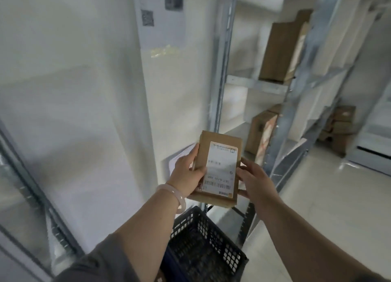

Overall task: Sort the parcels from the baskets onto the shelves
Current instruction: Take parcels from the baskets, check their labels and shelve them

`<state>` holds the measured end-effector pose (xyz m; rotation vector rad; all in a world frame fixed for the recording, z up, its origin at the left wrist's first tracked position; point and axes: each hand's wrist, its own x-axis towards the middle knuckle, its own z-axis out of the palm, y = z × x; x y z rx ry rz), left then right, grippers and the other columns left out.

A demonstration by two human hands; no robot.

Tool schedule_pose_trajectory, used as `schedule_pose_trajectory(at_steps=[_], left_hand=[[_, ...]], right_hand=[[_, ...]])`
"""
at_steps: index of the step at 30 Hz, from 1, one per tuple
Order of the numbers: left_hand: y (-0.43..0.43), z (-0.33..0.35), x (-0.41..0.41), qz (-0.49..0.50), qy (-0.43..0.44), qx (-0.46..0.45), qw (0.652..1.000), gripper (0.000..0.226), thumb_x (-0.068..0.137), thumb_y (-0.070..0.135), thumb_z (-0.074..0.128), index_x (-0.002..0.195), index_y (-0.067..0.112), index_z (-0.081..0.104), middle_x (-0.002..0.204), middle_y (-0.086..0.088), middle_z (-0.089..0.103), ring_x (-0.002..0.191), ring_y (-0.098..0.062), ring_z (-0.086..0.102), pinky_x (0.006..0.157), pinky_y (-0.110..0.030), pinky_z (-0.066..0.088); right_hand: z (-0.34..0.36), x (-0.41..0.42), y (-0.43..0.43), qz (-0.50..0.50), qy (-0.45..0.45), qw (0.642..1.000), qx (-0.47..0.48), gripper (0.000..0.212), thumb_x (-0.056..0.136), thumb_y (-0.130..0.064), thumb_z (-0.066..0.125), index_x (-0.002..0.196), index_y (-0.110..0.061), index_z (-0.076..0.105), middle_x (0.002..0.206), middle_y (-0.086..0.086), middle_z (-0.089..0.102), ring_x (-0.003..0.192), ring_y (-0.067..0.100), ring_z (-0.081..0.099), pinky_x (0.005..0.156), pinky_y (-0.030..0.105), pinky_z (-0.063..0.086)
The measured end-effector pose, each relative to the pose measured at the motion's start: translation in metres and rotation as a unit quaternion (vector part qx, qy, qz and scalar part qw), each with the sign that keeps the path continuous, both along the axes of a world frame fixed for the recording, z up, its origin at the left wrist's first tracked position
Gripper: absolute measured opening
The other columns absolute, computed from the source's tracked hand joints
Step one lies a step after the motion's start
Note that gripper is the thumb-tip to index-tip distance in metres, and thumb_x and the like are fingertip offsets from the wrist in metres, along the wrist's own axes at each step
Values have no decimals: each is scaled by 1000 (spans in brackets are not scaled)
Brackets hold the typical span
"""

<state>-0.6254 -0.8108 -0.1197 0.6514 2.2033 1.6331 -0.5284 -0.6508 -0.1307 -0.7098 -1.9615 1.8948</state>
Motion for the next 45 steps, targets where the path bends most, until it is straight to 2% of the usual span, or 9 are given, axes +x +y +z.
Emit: schedule_pose_trajectory(at_steps=[8, 13, 16, 21, 26, 31, 35, 40, 45], left_hand=[[81, 17, 55, -124, -41, -1, 991, 50, 96, 36, 52, 122, 76, 37, 140, 16, 52, 123, -19, 56, 106, -50, 45], [137, 27, 94, -119, -94, 44, 987, 56, 98, 35, 54, 146, 50, 29, 134, 13, 54, 116, -12, 56, 109, -51, 41], [176, 27, 123, -94, -120, 92, 984, 45, 95, 44, 56, 137, 42, 39, 123, 10, 57, 109, -10, 53, 106, -50, 43], [268, 14, 200, -126, -180, 45, 975, 116, 50, 84, 69, 146, 53, 12, 147, 4, 44, 130, -26, 44, 87, -47, 58], [351, 18, 240, -78, -186, 108, 974, 123, 36, 67, 84, 141, 49, 22, 131, 0, 56, 115, -29, 57, 88, -53, 56], [380, 32, 213, -124, -132, 93, 979, 83, 78, 23, 80, 143, 37, 30, 122, 0, 64, 98, -19, 68, 78, -37, 59], [402, 48, 178, -225, -40, -34, 973, 75, 83, 24, 74, 144, 40, 34, 124, 3, 63, 103, -19, 66, 82, -34, 58], [447, 59, 134, -292, -10, -102, 951, 75, 83, 28, 72, 144, 49, 34, 126, 5, 62, 108, -16, 63, 77, -28, 56], [502, 62, 93, -283, 25, -56, 957, 75, 79, 37, 75, 144, 42, 39, 132, 11, 57, 118, -12, 57, 94, -36, 54]], right_hand=[[14, 78, 72, -78, 51, 993, -79, 64, 83, -35, 72, 139, -45, 43, 124, 1, 64, 99, 24, 69, 81, 46, 59], [19, 120, 119, -112, 104, 980, -124, 42, 93, -26, 61, 129, -46, 50, 110, 3, 71, 95, 27, 70, 72, 43, 58], [15, 145, 160, -197, 141, 953, -181, 38, 95, -32, 59, 131, -38, 51, 118, 6, 67, 104, 30, 65, 82, 49, 56], [20, 190, 231, -298, 165, 914, -221, 46, 94, -36, 60, 136, -36, 41, 119, 5, 60, 95, 22, 60, 61, 35, 49], [16, 223, 288, -264, 148, 936, -179, 50, 89, -34, 67, 131, -38, 40, 125, -1, 58, 103, 20, 58, 76, 46, 53], [15, 261, 367, -349, 49, 936, -10, 107, 74, -38, 81, 154, -28, 11, 156, 11, 28, 139, 31, 35, 111, 51, 34], [30, 263, 405, -196, -70, 960, 188, 82, 80, -45, 73, 149, -32, 32, 151, 8, 34, 134, 32, 38, 93, 40, 46], [37, 239, 434, 19, -115, 967, 228, 54, 87, -45, 65, 138, -33, 49, 111, -14, 64, 97, 5, 62, 72, 15, 50], [29, 202, 470, -38, -58, 984, 166, 48, 87, -40, 66, 131, -24, 56, 103, -6, 68, 88, 6, 65, 59, 13, 52]])
